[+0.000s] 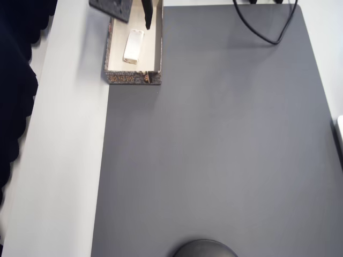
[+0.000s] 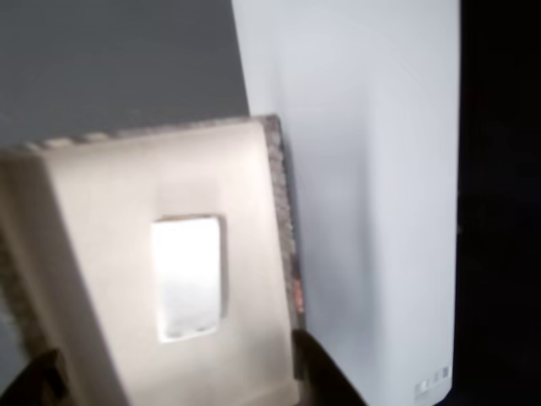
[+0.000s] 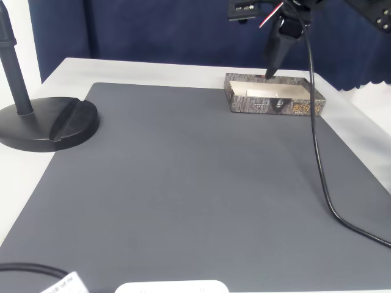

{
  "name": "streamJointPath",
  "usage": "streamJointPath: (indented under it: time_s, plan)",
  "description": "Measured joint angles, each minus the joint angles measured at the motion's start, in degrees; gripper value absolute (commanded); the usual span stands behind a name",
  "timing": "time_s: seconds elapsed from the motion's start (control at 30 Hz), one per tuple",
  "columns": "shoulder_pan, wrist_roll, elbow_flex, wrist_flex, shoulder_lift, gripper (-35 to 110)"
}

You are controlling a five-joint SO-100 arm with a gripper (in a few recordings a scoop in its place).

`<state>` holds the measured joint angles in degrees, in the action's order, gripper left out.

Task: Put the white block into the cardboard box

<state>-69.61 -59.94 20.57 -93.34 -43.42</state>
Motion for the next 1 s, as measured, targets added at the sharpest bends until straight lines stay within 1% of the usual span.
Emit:
streamJointPath:
  time_s: [0.23, 0.47, 0.67, 0.93, 1.0]
  plan:
    - [3.08, 3.69, 13.89, 0.18, -12.39, 31]
    - [7.47, 8.26, 27.16, 2.9, -23.55, 29]
    - [12.74, 14.5, 43.42, 7.56, -34.98, 17]
    - [22.32, 26.54, 62.4, 8.17, -50.27, -1]
    - [25.22, 29.18, 65.83, 8.17, -53.17, -2]
